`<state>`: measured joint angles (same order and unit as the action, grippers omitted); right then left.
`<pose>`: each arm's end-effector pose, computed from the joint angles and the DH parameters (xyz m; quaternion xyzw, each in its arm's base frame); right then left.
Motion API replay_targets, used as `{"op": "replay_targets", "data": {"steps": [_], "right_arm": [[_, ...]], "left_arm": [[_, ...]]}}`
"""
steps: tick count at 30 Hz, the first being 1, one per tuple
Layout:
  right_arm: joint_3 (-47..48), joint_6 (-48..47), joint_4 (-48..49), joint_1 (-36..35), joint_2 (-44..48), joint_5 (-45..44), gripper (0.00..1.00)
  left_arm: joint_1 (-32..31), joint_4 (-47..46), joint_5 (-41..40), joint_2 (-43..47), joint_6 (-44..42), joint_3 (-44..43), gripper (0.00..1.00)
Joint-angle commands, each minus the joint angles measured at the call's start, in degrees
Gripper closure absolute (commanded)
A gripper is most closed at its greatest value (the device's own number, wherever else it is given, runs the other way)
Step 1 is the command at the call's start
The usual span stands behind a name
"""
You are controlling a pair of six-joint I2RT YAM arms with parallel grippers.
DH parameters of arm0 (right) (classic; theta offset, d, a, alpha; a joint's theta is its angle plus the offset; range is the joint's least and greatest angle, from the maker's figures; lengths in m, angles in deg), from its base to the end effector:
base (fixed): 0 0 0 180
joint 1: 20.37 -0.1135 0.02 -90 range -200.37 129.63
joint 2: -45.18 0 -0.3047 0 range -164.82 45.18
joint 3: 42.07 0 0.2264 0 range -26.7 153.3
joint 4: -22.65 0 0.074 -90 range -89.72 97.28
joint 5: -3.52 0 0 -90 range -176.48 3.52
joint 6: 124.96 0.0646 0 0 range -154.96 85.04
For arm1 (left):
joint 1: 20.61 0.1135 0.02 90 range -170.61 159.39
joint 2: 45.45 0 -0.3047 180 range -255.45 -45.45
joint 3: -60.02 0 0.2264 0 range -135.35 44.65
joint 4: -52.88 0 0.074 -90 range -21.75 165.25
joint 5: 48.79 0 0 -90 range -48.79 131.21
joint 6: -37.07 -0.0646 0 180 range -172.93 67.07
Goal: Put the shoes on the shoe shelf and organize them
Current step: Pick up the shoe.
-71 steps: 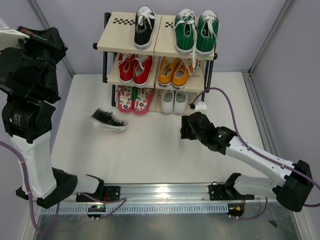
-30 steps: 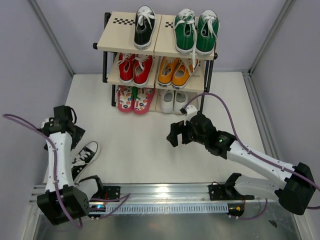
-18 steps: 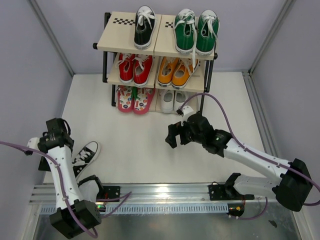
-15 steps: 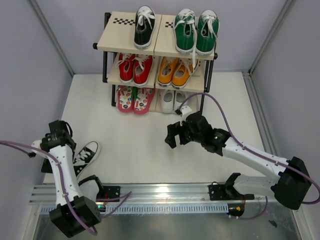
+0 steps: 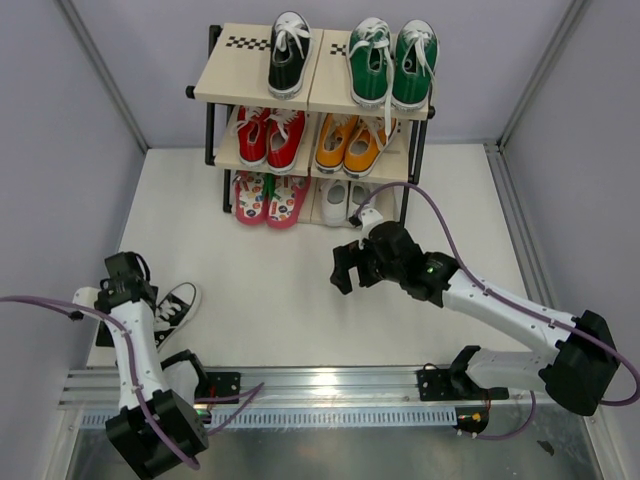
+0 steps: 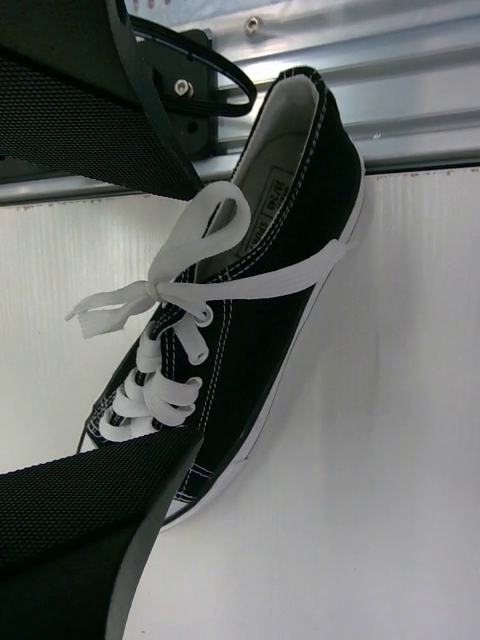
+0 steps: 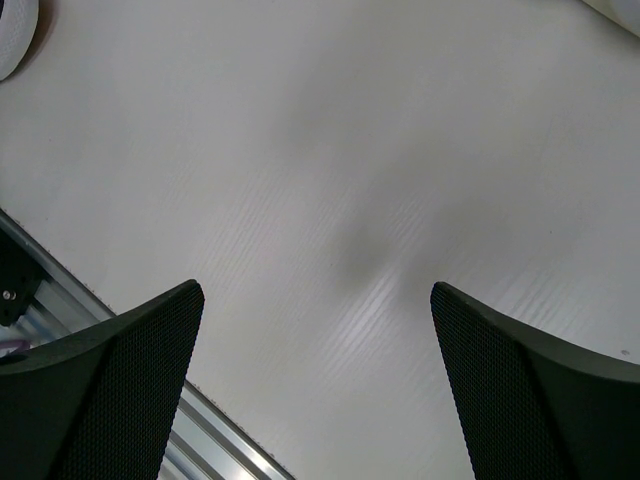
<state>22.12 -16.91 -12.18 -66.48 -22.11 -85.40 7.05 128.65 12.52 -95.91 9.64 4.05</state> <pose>0.1639 0.1722 0.2971 -0.2218 0.8707 0.2403 0.3674 0.0702 0.0718 0.2472 -0.7062 0.6435 0.1830 0.2316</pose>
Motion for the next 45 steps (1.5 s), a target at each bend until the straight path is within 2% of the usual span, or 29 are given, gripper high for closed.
{"op": "replay_targets", "data": {"steps": [1, 10, 17, 24, 26, 27, 29, 30, 32, 34, 40, 45], "right_arm": [[3.48, 0.41, -1.19, -0.03, -0.48, -2.73, 0.01], [4.18, 1.91, -1.98, -0.03, -1.09, -3.37, 0.01], [4.71, 1.91, -2.68, 0.05, -1.53, -3.98, 0.0], [4.88, 2.08, -3.56, 0.05, -1.27, -4.86, 0.01], [4.88, 2.17, -3.83, 0.05, -1.27, -5.21, 0.01], [4.88, 2.17, -3.83, 0.05, -1.27, -5.3, 0.0], [5.06, 2.17, -4.0, 0.05, -1.27, -5.65, 0.0], [5.06, 2.26, -4.0, 0.05, -1.27, -5.65, 0.0], [5.32, 2.26, -4.35, 0.05, -1.36, -5.83, 0.0], [5.24, 2.44, -4.35, 0.05, -1.44, -5.92, 0.01], [5.32, 2.96, -4.18, 0.05, -2.06, -6.35, 0.01], [6.11, 3.66, -4.09, 0.05, -3.29, -7.76, 0.01]], "left_arm": [[0.64, -8.71, -0.23, 1.85, -0.42, 2.19, 0.03], [0.64, -13.29, -1.55, 1.24, -4.29, 5.09, 0.09], [0.64, -15.31, 0.91, -0.52, -3.5, 8.51, 0.11], [0.64, -20.67, 4.68, -0.69, -3.76, 11.41, 0.2], [0.64, -22.6, 6.88, -1.48, -4.03, 12.12, 0.26], [0.64, -23.22, 7.59, -1.75, -4.29, 12.91, 0.33], [0.64, -25.23, 9.35, -2.19, -4.64, 13.61, 0.4], [0.55, -25.94, 9.79, -2.1, -4.91, 14.23, 0.51], [0.55, -27.69, 11.54, -1.49, -5.78, 14.49, 0.66], [0.64, -27.88, 12.69, -1.05, -6.31, 13.71, 0.98], [0.55, -22.97, 18.22, 2.29, -7.28, 7.91, 1.0], [0.64, -16.38, 22.53, 4.22, -2.1, -2.45, 1.0]]}}
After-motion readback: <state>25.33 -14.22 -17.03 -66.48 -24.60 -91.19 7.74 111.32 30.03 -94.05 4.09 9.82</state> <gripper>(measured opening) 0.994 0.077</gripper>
